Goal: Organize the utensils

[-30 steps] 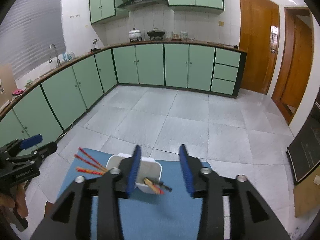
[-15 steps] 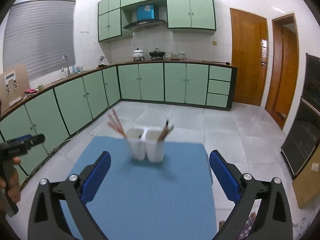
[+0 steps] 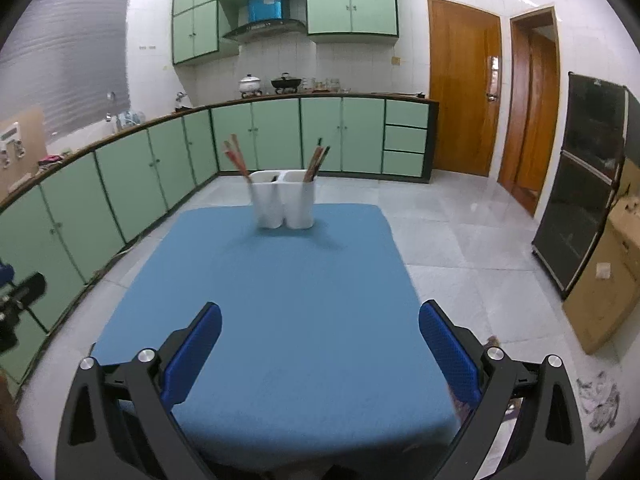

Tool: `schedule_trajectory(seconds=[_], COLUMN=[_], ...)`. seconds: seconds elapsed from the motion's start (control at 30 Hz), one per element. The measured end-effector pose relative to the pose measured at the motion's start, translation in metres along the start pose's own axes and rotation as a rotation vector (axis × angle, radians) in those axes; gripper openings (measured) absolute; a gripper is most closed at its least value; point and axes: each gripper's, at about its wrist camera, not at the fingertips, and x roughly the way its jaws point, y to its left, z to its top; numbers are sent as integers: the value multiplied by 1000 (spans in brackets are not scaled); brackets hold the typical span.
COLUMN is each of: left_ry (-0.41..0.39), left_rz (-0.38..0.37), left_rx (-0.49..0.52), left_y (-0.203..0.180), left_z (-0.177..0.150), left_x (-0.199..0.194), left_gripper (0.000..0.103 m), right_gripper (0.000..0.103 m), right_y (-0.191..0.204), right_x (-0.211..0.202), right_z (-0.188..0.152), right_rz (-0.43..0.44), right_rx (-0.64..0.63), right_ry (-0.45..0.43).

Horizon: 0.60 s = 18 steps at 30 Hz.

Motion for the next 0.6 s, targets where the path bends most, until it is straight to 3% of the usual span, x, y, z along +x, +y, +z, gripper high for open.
schedule_trajectory(seconds=[0.13, 0.27, 0.47, 0.6], left_ry=[-22, -51, -28, -47], left_rz=[-7, 25, -25, -16], left_rx=[-21, -23, -48, -67], left_y=[-6, -8, -10, -5], left_z=[-26, -42, -65, -77], left_x=[-41, -78, -131, -170], left_gripper=[98, 98, 98, 98], right_gripper=[97, 97, 97, 97], right_y=[5, 10, 10, 5], right_x=[-33, -76, -128, -157], right_z=[-24, -40, -47, -49], right_rz=[37, 26, 65, 66], right_rx=[6, 8, 20, 22], right_ry=[3, -49, -91, -142])
